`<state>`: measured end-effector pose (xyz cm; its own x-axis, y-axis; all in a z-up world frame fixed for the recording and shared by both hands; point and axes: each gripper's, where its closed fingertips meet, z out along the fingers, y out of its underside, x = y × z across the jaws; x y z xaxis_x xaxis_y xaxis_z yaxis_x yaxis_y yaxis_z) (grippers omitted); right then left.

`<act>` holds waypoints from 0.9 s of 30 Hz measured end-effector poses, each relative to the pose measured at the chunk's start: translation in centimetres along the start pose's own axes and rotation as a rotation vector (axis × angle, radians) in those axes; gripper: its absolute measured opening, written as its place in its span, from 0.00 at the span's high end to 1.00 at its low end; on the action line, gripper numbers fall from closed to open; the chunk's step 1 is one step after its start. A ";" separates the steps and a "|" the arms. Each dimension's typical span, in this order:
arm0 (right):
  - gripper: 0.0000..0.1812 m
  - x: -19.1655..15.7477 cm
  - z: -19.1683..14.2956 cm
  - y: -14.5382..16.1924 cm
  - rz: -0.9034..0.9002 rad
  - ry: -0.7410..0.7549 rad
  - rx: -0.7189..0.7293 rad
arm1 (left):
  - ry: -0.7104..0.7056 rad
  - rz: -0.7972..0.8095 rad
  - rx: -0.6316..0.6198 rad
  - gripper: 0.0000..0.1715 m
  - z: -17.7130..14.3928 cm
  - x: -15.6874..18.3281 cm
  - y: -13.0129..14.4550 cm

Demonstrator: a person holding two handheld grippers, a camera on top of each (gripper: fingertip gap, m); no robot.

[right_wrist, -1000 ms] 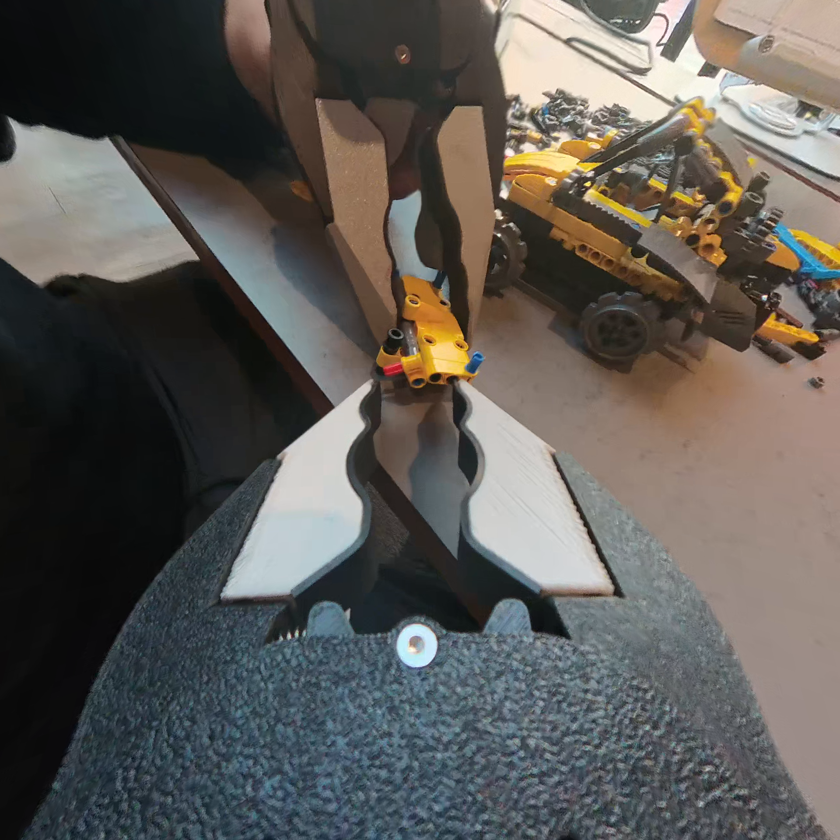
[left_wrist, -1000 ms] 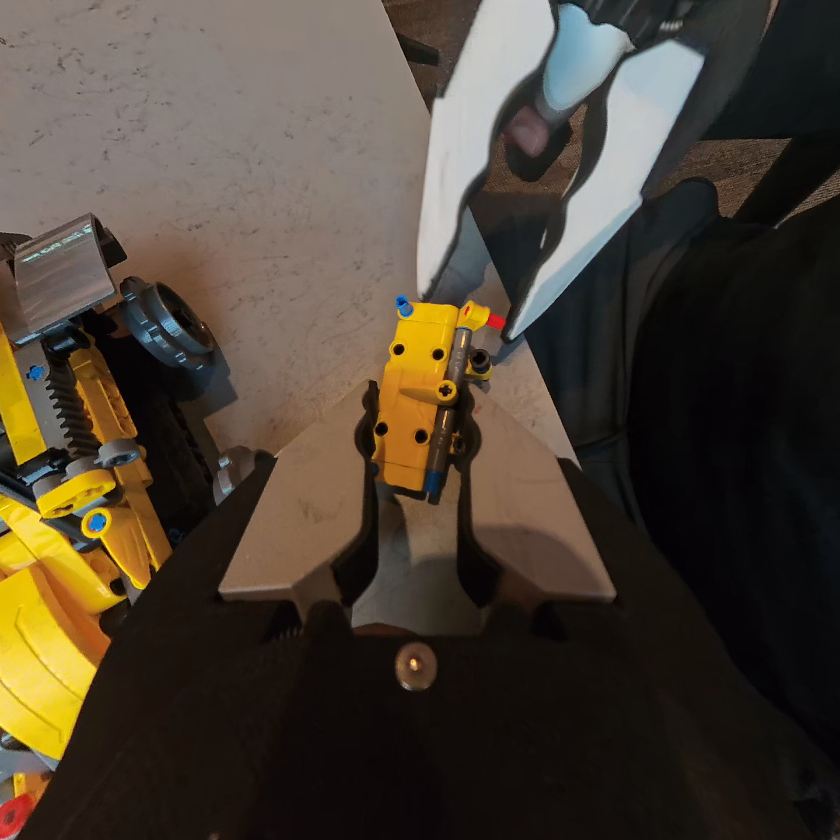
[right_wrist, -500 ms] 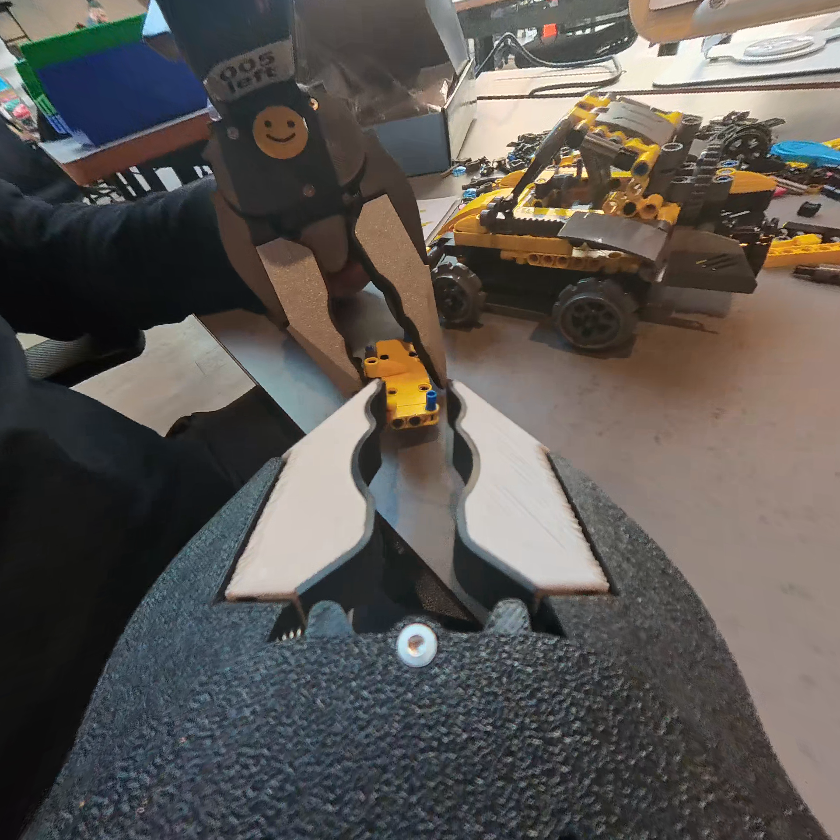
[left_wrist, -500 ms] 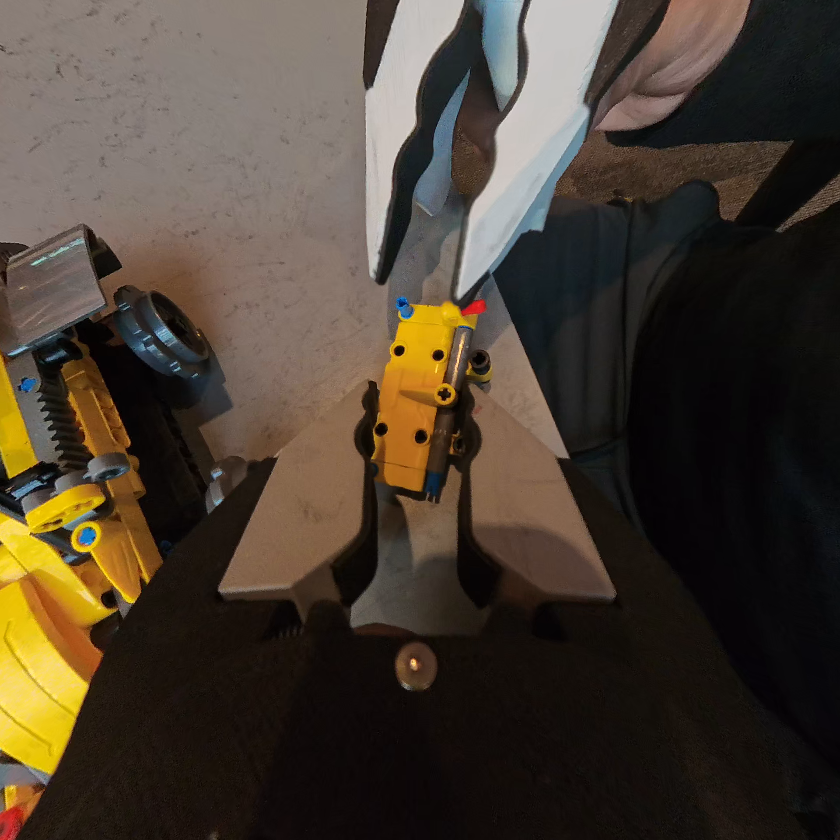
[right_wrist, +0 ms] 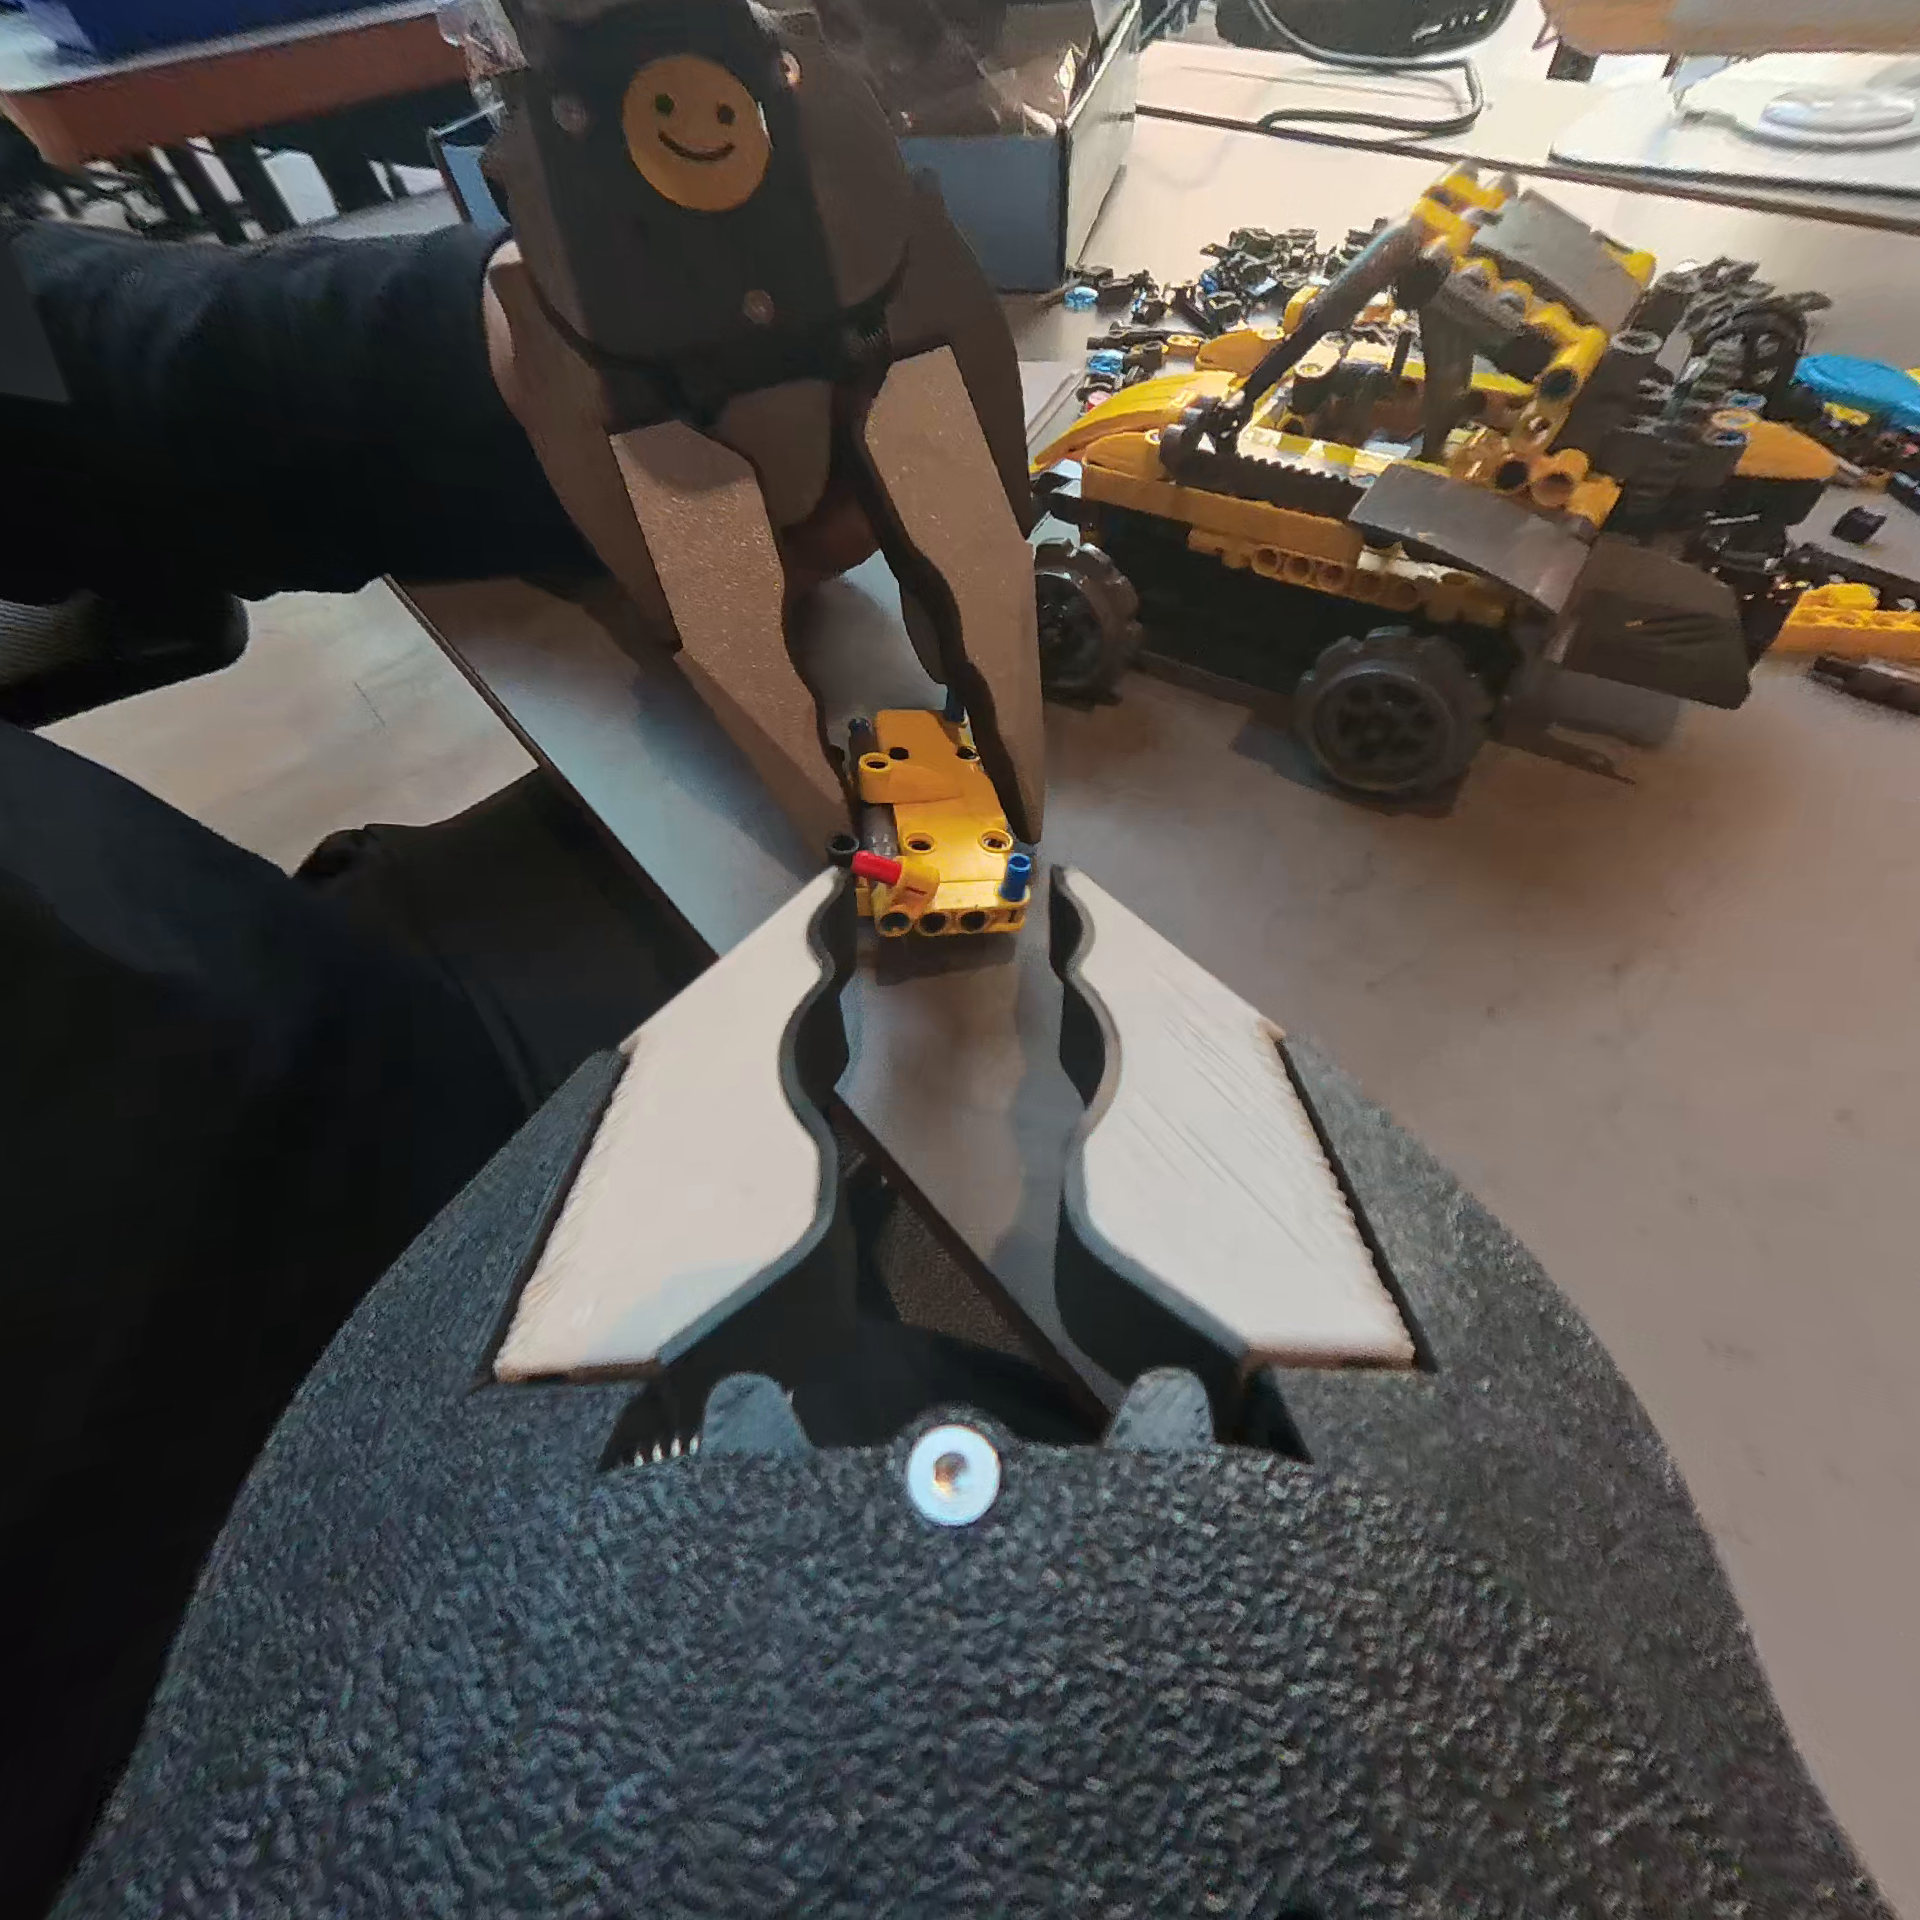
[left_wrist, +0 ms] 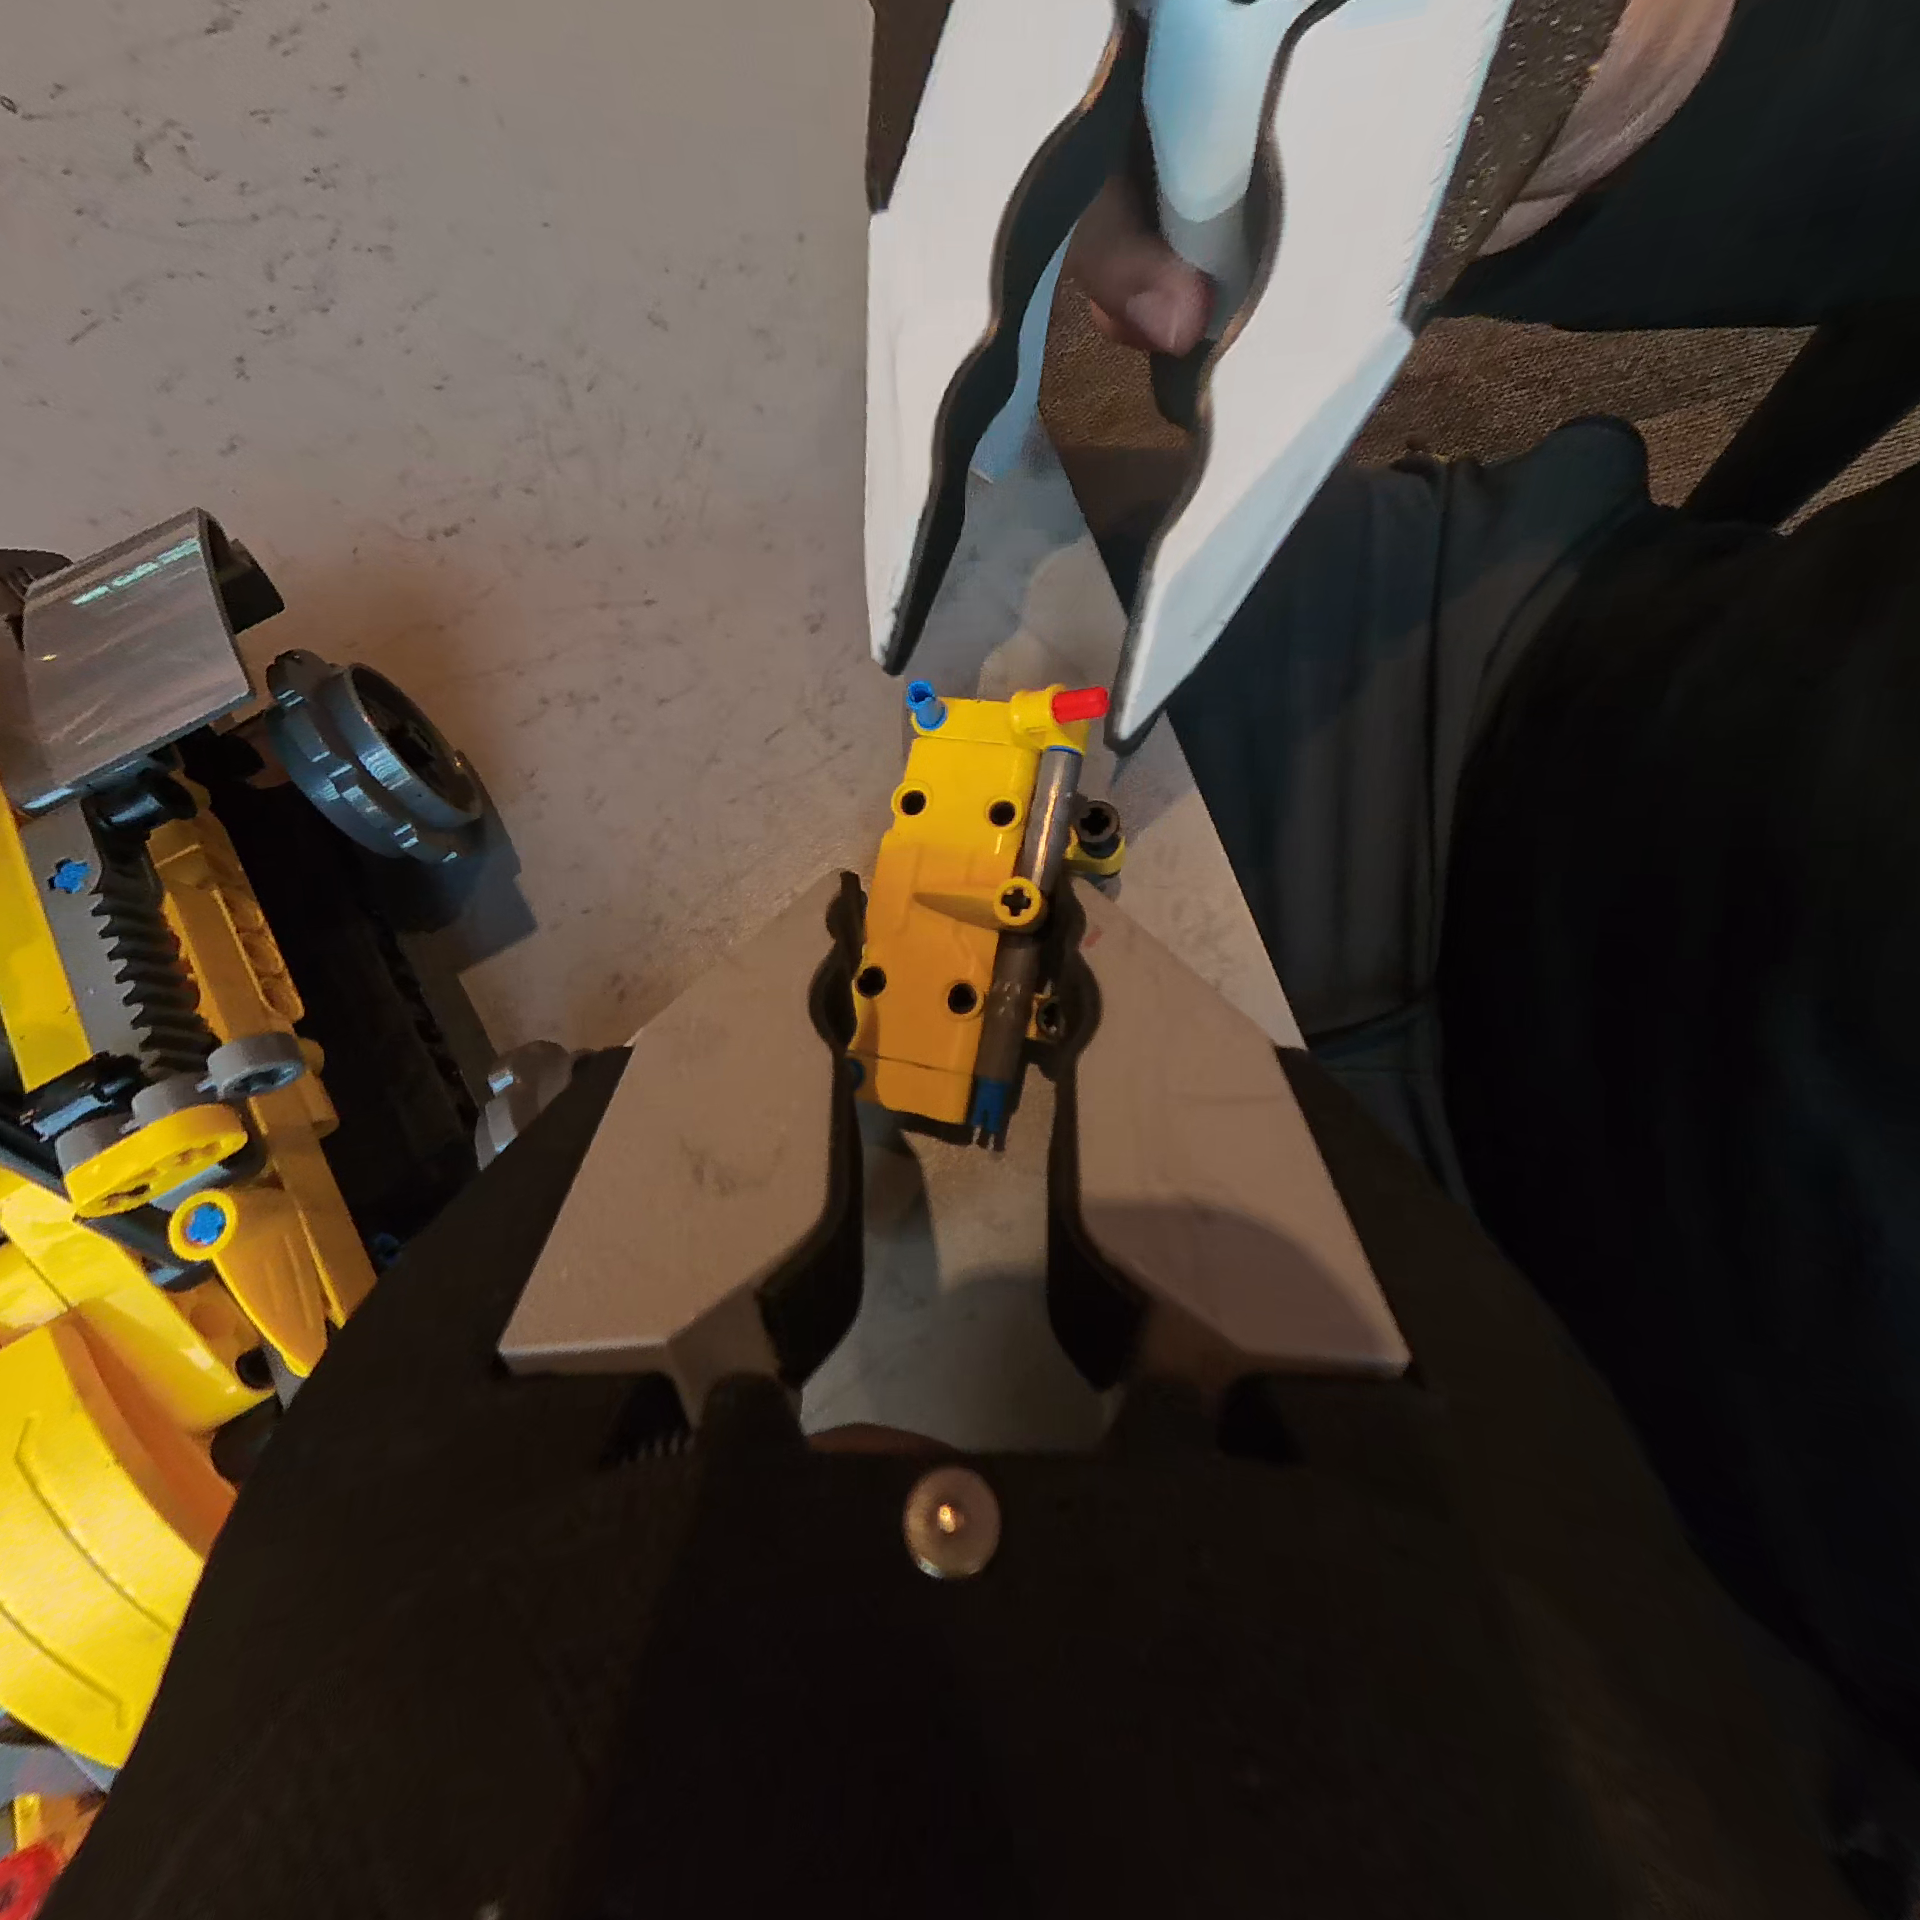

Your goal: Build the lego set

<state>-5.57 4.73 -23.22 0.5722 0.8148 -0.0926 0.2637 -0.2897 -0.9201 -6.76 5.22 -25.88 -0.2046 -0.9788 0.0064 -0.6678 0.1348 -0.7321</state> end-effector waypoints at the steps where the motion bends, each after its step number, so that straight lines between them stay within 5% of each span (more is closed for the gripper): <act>1: 0.80 0.0 0.1 0.1 0.021 -0.014 -0.001 | -0.002 0.001 0.000 0.81 0.0 0.0 0.0; 9: 0.72 -0.4 -0.9 -1.0 0.086 -0.074 0.091 | -0.093 0.171 0.025 0.81 -0.3 -0.4 -0.4; 12: 0.70 -1.6 -2.9 -3.6 0.059 -0.137 0.238 | -0.179 0.333 0.132 0.81 -1.1 -0.5 -2.2; 17: 0.69 -2.1 -6.3 -5.4 0.001 -0.151 0.346 | -0.108 0.414 0.375 0.81 -3.7 1.9 -5.2; 23: 0.70 -0.7 -8.7 -3.1 -0.056 -0.030 0.237 | -0.312 0.028 0.038 0.81 -1.1 -3.6 -2.3; 27: 0.71 0.1 -9.8 -1.6 -0.034 0.014 0.225 | -0.320 -0.050 -0.074 0.81 1.0 -3.1 -1.6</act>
<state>1.67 0.36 -18.07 0.5772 0.8147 -0.0561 0.1040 -0.1415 -0.9845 -4.36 7.86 -25.42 0.0575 -0.9817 -0.1818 -0.7239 0.0844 -0.6847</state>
